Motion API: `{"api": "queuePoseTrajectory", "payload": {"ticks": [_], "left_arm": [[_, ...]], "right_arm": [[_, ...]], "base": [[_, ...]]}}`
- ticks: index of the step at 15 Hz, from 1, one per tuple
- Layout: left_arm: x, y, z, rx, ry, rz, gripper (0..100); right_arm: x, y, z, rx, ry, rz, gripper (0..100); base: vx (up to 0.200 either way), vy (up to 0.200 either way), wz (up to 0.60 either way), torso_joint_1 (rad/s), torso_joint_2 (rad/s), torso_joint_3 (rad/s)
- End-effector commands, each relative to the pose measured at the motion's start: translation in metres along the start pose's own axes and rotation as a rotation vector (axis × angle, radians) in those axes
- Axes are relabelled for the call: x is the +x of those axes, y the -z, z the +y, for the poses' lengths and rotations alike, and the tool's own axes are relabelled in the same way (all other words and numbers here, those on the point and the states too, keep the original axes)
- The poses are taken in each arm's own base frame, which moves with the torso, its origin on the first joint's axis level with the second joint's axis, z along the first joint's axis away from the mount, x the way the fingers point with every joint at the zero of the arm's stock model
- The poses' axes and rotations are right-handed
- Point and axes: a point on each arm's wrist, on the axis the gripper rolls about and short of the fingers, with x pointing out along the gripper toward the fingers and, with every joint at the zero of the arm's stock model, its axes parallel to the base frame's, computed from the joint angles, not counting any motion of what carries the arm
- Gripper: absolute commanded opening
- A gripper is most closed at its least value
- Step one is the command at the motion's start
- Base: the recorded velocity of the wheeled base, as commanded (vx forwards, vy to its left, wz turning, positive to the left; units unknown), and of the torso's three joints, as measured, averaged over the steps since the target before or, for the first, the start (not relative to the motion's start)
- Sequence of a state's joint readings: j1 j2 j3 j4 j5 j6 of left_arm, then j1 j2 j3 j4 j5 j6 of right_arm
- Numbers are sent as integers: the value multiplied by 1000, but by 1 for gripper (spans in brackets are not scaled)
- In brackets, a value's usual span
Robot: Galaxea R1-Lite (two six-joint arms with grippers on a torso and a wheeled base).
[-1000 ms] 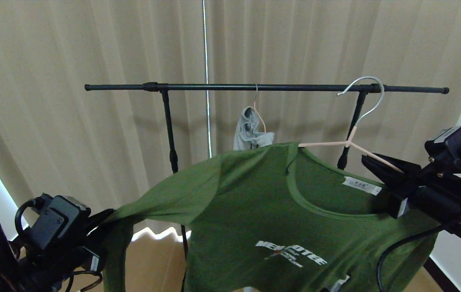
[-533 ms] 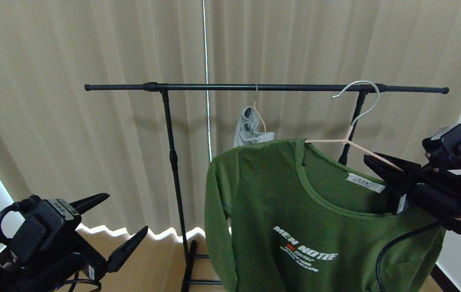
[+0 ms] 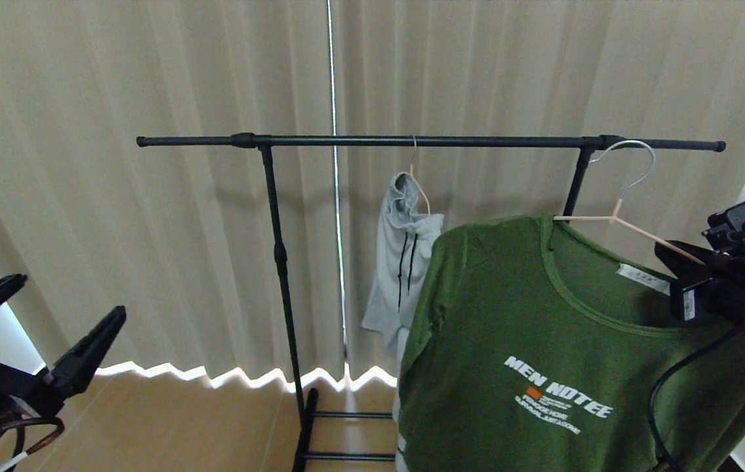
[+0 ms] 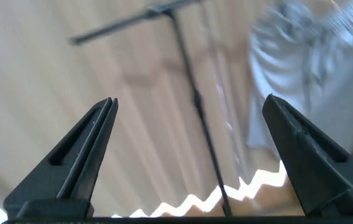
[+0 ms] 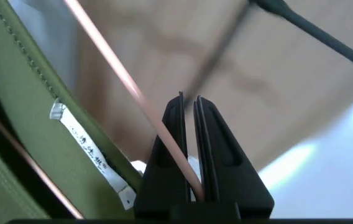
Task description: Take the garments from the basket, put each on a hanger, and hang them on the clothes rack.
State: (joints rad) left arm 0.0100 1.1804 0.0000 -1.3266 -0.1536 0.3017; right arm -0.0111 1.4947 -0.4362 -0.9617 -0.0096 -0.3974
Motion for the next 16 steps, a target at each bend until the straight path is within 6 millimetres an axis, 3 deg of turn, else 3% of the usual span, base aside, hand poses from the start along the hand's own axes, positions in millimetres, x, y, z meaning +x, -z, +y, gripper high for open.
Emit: {"api": "queuePoseTrajectory", "payload": {"ticks": [1,3,7,11,14,16], "left_arm": [[-11,-9,5,-26,-56,-55,100],[-18,-11,5,-73,-54,-58,100],[-58,-11,-2,-73,-60,-28,100],[-117,7,-21,-97,-38,40,100],[-148,28,-33,-110,5,86,100],[-156,44,-39,-119,46,90,100]], "right_arm": [[21,18,-16,-4,78,90,0],[21,20,-21,-3,117,90,0],[19,17,-28,-3,172,56,0],[21,17,-28,-5,172,56,0],[22,19,-27,-19,168,65,0],[21,21,-27,-26,166,72,0]], "base": [[0,0,0,0,0,0],[0,0,0,0,0,0],[0,0,0,0,0,0],[0,0,0,0,0,0],[0,0,0,0,0,0],[0,0,0,0,0,0]]}}
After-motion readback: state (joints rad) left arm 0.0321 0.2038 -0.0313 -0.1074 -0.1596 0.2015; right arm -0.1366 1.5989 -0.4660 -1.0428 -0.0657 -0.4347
